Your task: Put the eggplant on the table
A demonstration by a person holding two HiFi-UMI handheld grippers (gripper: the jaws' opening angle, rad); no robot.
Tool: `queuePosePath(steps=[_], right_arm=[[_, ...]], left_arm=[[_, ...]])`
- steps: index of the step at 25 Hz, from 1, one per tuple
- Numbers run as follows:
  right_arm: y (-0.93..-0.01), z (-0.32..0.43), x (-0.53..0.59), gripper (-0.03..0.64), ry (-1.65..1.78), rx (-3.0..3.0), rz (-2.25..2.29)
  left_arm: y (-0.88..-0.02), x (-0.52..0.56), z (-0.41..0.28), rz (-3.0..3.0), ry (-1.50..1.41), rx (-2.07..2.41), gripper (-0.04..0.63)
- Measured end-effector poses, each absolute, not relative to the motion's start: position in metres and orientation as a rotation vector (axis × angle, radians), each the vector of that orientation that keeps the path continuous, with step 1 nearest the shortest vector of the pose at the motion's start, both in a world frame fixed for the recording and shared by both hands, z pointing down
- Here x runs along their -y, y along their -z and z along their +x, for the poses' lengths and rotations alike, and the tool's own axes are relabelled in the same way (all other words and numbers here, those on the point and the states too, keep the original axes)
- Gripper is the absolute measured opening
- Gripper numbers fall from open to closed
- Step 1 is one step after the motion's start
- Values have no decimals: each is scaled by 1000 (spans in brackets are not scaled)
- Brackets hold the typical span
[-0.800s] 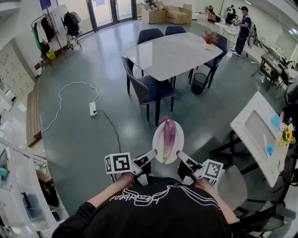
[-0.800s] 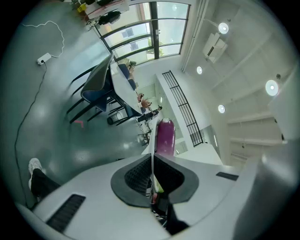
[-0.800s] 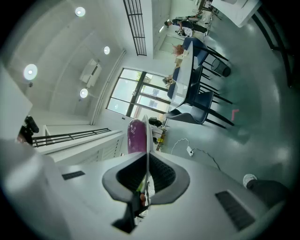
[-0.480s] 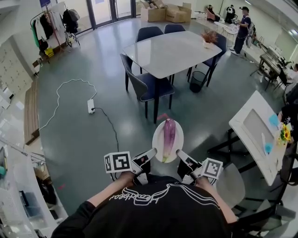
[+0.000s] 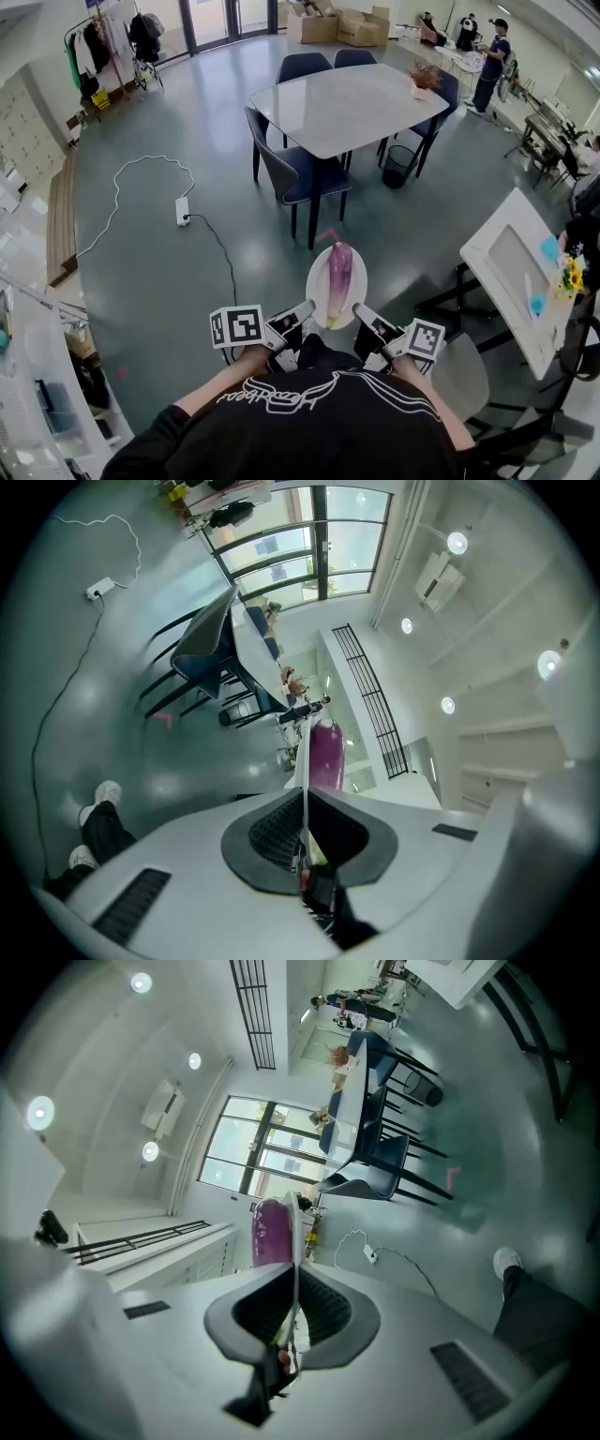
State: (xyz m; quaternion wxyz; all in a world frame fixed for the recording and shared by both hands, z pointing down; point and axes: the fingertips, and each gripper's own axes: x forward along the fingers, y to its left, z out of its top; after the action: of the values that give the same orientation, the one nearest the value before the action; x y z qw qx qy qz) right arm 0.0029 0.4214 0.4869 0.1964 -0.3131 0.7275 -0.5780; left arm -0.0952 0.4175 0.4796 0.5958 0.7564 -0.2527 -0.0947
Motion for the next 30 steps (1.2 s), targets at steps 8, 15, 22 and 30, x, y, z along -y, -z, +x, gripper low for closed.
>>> queuePosePath(steps=[8, 15, 22, 30], right_arm=[[-484, 10, -399, 18, 1627, -2015, -834], [-480, 25, -358, 18, 1611, -1988, -775], [-492, 56, -304, 19, 1646, -1955, -762], [-494, 90, -231, 19, 1664, -1945, -742]], left_arm=[[-476, -395, -88, 1747, 204, 606, 20], [-468, -352, -71, 1783, 156, 635, 20], [-477, -299, -43, 1763, 130, 651, 20], [-480, -229, -8, 1739, 118, 683, 20]])
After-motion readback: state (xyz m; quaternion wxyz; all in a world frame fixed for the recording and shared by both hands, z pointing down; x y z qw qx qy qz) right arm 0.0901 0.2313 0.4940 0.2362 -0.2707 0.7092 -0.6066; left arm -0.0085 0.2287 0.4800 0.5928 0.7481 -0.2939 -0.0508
